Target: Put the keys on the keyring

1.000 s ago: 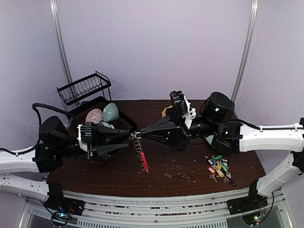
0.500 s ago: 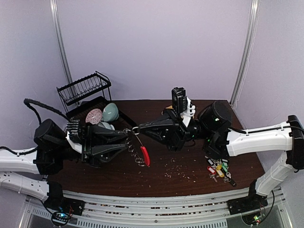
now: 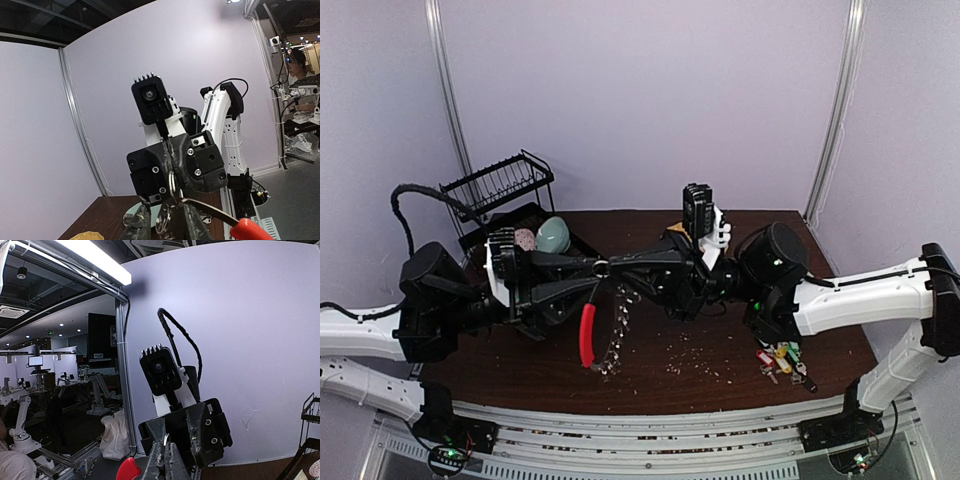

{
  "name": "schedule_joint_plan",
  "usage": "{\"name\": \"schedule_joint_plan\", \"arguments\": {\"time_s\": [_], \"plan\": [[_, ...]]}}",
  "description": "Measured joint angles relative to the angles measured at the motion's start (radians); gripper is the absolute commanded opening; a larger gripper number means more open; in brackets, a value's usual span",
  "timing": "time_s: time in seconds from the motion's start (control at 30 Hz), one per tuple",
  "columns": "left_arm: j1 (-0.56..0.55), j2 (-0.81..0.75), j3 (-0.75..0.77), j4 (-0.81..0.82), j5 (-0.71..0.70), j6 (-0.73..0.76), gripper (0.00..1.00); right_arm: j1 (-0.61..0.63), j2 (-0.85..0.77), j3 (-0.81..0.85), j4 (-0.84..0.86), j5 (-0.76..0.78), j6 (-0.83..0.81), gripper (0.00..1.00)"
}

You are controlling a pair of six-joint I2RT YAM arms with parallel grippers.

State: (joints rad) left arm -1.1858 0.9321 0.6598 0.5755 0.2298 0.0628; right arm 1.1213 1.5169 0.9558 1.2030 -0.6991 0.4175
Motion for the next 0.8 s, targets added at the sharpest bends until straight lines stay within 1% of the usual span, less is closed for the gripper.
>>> {"name": "schedule_joint_plan", "arguments": {"time_s": [0.17, 0.27, 0.33, 0.37, 0.4, 0.63, 0.73, 0.8], "plan": [[0.000, 0.012, 0.002, 0.000, 0.014, -0.008, 0.21, 0.000, 0.000, 0.000, -0.014, 0.021, -0.013, 0.00], [-0.001, 0.016, 0.002, 0.004, 0.035, -0.010, 0.10, 0.000, 0.000, -0.001, -0.031, 0.034, -0.030, 0.00], [0.001, 0.019, 0.002, 0.007, 0.035, -0.013, 0.06, 0.000, 0.000, -0.001, -0.039, 0.036, -0.042, 0.00], [0.002, 0.020, 0.002, 0.007, 0.037, -0.014, 0.01, 0.000, 0.000, -0.001, -0.043, 0.038, -0.048, 0.00], [0.001, 0.021, 0.002, 0.007, 0.037, -0.014, 0.00, 0.000, 0.000, -0.001, -0.043, 0.038, -0.052, 0.00], [0.001, 0.020, 0.002, 0.004, 0.035, -0.016, 0.00, 0.000, -0.003, -0.007, -0.045, 0.039, -0.073, 0.00], [0.001, 0.013, -0.004, -0.003, 0.027, -0.009, 0.00, 0.000, -0.008, -0.007, -0.071, 0.037, -0.103, 0.00], [-0.002, 0.000, -0.014, -0.018, 0.004, 0.001, 0.00, 0.000, -0.015, -0.007, -0.105, 0.034, -0.132, 0.07]]}}
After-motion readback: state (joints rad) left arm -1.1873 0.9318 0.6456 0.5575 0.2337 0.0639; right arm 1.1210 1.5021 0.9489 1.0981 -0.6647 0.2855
